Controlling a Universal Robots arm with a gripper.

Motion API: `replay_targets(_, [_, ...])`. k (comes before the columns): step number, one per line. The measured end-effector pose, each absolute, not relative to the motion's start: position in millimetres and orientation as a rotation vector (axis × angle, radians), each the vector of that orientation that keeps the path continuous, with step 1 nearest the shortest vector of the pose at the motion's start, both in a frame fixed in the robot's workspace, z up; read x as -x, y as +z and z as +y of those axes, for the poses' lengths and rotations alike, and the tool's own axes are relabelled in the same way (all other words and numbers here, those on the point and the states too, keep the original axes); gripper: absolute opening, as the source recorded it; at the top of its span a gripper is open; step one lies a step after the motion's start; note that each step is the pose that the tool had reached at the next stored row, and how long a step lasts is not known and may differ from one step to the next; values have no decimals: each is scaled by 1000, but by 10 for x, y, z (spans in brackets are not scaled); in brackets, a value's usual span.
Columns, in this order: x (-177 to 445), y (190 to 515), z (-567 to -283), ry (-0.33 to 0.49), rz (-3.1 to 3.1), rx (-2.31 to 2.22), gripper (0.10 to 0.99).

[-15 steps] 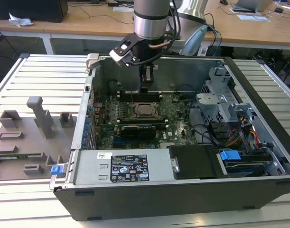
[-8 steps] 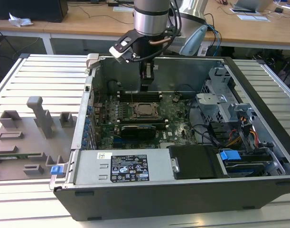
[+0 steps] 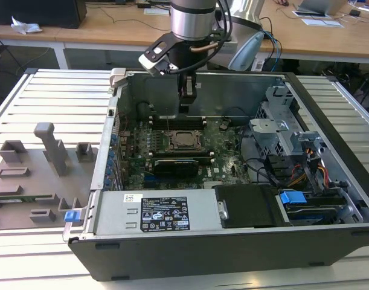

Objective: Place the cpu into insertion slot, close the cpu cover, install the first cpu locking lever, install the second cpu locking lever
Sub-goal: 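Close the cpu cover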

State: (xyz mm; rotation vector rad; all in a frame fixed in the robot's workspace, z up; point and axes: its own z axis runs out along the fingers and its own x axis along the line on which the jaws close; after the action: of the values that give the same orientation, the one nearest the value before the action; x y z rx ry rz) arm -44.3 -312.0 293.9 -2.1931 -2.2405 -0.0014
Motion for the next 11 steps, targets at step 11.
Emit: replay_targets(11, [443,3040,-3120,-1,-2241,2193,106])
